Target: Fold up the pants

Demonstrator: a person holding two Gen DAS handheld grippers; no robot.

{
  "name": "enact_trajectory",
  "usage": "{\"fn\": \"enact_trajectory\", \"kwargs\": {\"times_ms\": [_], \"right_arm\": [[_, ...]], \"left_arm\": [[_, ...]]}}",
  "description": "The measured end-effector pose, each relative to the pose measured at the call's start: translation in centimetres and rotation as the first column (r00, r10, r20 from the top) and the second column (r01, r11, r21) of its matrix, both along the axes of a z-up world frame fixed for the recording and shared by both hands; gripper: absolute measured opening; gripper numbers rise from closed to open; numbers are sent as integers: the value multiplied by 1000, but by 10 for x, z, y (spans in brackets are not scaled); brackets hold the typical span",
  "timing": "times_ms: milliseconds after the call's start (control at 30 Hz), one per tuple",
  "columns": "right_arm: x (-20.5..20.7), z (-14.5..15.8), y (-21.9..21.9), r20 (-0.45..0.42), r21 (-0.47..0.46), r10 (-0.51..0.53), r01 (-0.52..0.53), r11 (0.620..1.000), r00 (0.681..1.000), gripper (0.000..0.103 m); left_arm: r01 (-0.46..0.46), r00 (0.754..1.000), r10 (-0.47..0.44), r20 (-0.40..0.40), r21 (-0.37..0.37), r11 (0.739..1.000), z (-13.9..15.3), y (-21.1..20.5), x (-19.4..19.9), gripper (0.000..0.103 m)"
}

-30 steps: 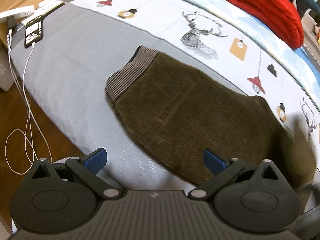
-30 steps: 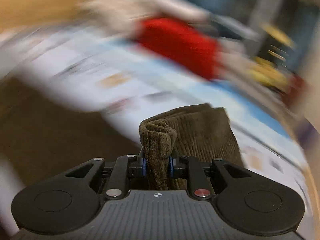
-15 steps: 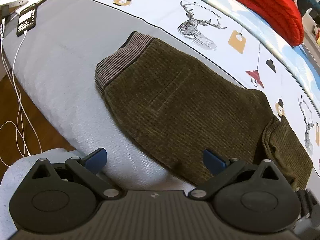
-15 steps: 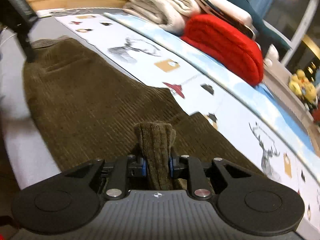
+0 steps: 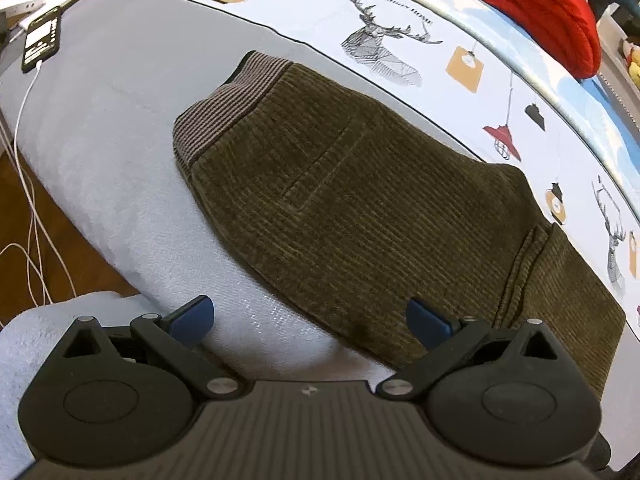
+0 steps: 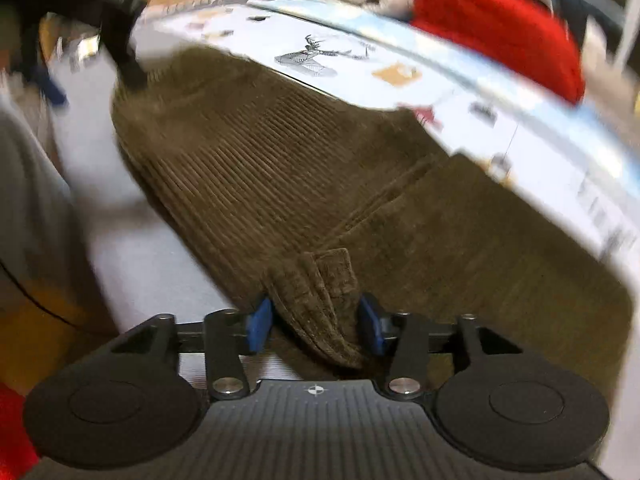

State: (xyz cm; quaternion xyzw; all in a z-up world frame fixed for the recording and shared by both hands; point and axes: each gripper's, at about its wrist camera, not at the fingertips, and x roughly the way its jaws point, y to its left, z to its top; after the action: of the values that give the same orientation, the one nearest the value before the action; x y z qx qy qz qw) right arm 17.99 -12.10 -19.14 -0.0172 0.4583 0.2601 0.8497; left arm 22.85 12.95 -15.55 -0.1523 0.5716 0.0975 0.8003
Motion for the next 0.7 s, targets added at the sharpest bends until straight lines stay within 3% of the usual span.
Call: {"fn": "enact_trajectory", "kwargs": {"times_ms": [67, 133, 233, 300, 367, 433, 467, 533, 567, 667, 700], "right_arm": [[3, 8, -20, -98, 189, -70, 88, 978, 993, 57], [13, 6, -38, -166, 261, -191, 230, 937, 967, 52], [19, 0, -47, -129, 199, -360, 379, 904, 924, 40], [23, -4, -52, -140, 206, -395, 417, 885, 908, 34], [19, -2, -52, -93, 196, -454, 464, 864, 886, 33], [17, -1, -48, -11, 127, -530, 527, 840, 848, 33], [19, -4, -43, 11, 92, -522, 519, 850, 853, 33], [25, -13, -29, -46, 32, -389, 391, 920, 920, 33], [22, -17, -17, -90, 4, -295, 297, 955, 951, 28], [-8, -10, 9, 60, -103, -141, 147, 984, 988, 17], [-11, -10, 11, 68, -109, -122, 129, 986, 990, 14]], "left_arm": [[2, 1000, -2, -2, 4, 1000, -1, 0, 1, 102], [-4, 1000, 4, -13, 4, 1000, -5, -1, 1, 102], [-7, 1000, 7, -26, 8, 1000, -8, -1, 2, 102], [3, 1000, -3, -21, 15, 1000, -8, -1, 1, 102], [6, 1000, -5, -18, 28, 1000, -8, -1, 1, 102], [-3, 1000, 4, -24, 31, 1000, -10, 0, 1, 102], [-8, 1000, 9, -28, 25, 1000, -11, 0, 2, 102], [-7, 999, 7, -38, 16, 1000, -14, 0, 3, 102], [1, 999, 0, -37, 18, 1000, -14, -2, 3, 102], [15, 999, -14, -30, 31, 999, -14, -4, 3, 102], [12, 999, -11, -33, 28, 1000, -15, -4, 3, 102]]}}
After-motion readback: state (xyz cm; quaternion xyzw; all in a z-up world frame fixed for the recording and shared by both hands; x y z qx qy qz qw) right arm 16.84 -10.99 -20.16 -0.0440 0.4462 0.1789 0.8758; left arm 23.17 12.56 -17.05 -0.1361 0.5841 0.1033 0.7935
